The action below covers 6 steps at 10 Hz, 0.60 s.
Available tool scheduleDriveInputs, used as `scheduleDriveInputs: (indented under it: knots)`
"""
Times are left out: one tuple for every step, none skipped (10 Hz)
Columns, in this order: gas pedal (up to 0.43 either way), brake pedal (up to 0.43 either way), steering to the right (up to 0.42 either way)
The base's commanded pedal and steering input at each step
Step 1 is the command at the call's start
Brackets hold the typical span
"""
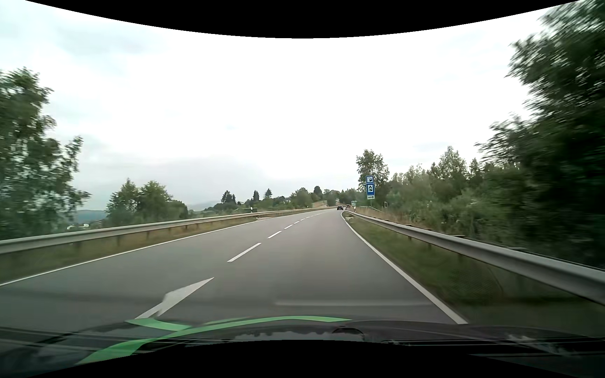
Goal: Follow the waypoints while adhering to traffic rules and regulations
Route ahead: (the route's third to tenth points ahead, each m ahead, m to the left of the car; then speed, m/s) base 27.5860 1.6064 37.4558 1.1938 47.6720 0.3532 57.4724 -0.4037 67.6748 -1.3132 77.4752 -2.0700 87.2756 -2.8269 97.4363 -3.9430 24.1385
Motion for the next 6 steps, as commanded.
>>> scheduleDriveInputs:
  knots:
    - [0.079,0.000,0.008]
    - [0.177,0.000,0.008]
    - [0.228,0.000,0.008]
    - [0.260,0.000,0.008]
    - [0.299,0.000,0.008]
    - [0.311,0.000,0.008]
